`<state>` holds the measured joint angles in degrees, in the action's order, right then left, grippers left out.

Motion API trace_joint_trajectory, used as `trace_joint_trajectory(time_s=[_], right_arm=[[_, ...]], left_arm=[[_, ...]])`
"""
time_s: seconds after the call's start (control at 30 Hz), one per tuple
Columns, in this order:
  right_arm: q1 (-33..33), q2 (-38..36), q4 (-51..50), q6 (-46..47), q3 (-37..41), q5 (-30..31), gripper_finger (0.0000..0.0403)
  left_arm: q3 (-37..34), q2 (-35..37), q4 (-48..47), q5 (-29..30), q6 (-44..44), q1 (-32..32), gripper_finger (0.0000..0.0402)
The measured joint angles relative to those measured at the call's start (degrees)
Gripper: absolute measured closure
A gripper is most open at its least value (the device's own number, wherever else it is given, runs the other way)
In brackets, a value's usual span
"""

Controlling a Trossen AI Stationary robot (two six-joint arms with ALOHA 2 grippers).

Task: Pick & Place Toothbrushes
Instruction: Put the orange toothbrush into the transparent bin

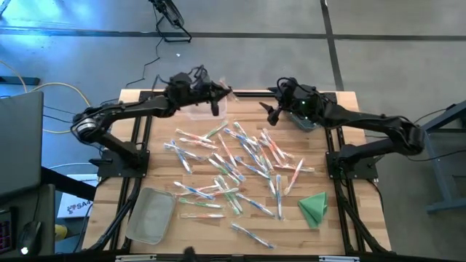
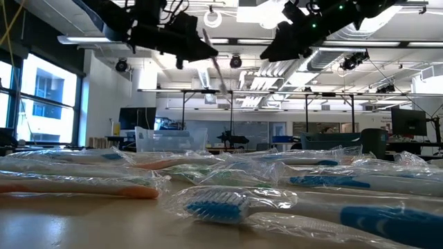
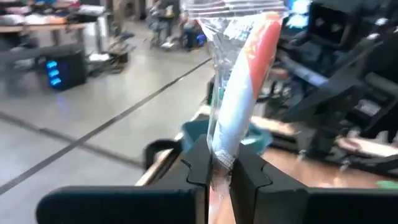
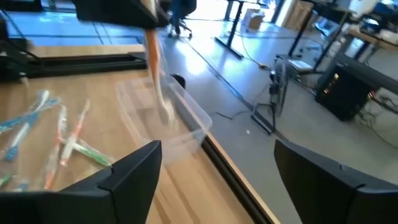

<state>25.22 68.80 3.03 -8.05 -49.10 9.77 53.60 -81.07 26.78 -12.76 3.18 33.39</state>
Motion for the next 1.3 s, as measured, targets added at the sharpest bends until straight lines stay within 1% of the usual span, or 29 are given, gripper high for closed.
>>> trace_joint_trajectory(time_s=[0.13, 0.27, 0.53, 0.67, 0.73, 0.87, 1.0, 1.17, 1.3], right_arm=[[0.8, -0.1, -2.1, 0.7, 0.0, 0.6, 0.0115], [1.5, 0.1, -2.8, 0.8, 0.0, 0.6, 0.012], [1.6, 0.3, -2.9, 0.8, 0.0, 0.6, 0.0121], [1.6, 0.3, -2.9, 0.8, 0.0, 0.6, 0.0121], [1.6, 0.3, -2.9, 0.8, 0.0, 0.6, 0.0121], [1.6, 0.3, -2.9, 0.8, 0.0, 0.6, 0.0121], [1.6, 0.3, -2.8, 0.9, 0.1, 0.6, 0.0121], [1.6, 0.3, -2.8, 0.9, 0.1, 0.6, 0.0121], [1.6, 0.3, -2.8, 1.0, 0.1, 0.6, 0.0121]], left_arm=[[0.0, 4.5, -9.4, 3.9, -0.4, 3.1, 0.0378], [0.0, 7.2, -16.0, 9.2, -0.4, 4.9, 0.0378], [0.0, 7.0, -25.8, 19.9, 0.1, 5.6, 0.0378], [0.0, 6.6, -30.0, 24.1, 1.9, 5.5, 0.0378], [0.0, 6.3, -32.5, 24.6, 3.1, 5.6, 0.0378], [0.0, 4.5, -33.0, 26.2, 4.4, 4.4, 0.0378], [0.4, 1.8, -33.8, 26.5, 5.6, 4.0, 0.0378], [6.0, -2.7, -42.0, 29.1, 5.8, 4.1, 0.0378], [11.8, -6.7, -48.6, 29.5, 4.3, 4.1, 0.0378]])
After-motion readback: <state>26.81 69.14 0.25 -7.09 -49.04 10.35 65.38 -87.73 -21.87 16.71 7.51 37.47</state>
